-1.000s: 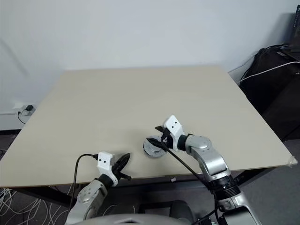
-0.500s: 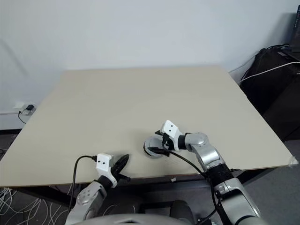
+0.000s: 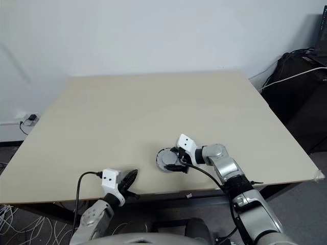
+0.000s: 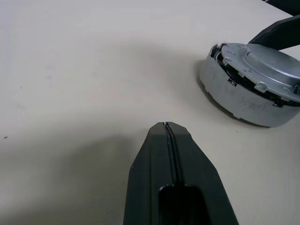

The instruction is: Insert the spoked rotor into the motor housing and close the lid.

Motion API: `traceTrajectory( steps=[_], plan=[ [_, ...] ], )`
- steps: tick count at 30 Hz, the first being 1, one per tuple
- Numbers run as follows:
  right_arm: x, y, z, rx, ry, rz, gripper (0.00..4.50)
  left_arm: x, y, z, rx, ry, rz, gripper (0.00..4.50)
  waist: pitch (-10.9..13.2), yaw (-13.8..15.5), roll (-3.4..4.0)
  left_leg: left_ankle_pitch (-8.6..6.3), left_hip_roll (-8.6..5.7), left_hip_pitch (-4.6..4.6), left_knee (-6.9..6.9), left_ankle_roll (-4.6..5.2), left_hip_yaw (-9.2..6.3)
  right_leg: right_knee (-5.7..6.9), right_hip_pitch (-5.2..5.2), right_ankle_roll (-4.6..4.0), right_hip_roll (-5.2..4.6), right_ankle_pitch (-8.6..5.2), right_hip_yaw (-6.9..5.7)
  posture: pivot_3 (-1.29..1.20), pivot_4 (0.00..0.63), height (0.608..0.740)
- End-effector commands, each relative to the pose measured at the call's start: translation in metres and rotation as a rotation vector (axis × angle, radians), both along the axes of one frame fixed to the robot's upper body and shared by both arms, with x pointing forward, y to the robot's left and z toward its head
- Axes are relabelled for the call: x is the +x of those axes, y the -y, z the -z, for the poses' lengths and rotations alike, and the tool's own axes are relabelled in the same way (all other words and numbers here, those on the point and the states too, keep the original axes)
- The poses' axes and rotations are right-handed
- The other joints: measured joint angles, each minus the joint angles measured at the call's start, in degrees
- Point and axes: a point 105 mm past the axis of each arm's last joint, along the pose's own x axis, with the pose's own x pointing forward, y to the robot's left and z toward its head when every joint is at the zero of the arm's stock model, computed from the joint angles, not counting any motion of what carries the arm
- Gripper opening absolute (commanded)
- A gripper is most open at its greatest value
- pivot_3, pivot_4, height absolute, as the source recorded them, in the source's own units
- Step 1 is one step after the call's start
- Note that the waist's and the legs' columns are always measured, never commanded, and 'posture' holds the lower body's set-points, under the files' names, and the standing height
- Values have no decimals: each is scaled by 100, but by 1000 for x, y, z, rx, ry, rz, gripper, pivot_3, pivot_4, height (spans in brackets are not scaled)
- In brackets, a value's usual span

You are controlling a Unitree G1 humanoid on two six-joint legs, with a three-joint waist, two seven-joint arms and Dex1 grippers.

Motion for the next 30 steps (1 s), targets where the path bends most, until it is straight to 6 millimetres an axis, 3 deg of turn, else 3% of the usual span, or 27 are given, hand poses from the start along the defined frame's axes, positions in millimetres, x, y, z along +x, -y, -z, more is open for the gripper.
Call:
traceTrajectory(
  steps=[1, 3, 16, 30],
  plan=[
    [7, -3, -9, 13, 35, -2, 3850, 7, 1, -16, 1, 66, -1, 0, -1, -1, 1, 0, 0, 0, 0, 0, 0, 0, 0, 0, 0, 0, 0, 0, 0, 740],
    [8, -3, -9, 20, 36, 6, 3265, 7, 1, -16, 1, 66, -2, 0, -1, -1, 1, 0, 0, 0, 0, 0, 0, 0, 0, 0, 0, 0, 0, 0, 0, 740],
    [18, -4, -29, 193, 4, 187, 3255, 7, 1, -13, -4, 58, 6, 0, -2, 15, 3, 0, -1, -3, -2, 0, -1, 0, -3, -1, 0, 1, 1, 0, 0, 740],
    [-11, -22, -10, 167, -39, 218, 3255, 7, 4, -14, -10, 58, 11, 0, -4, -24, 6, 0, 2, -4, -3, -1, -1, 1, -6, -1, 2, -1, 1, 0, 0, 740]
  ],
)
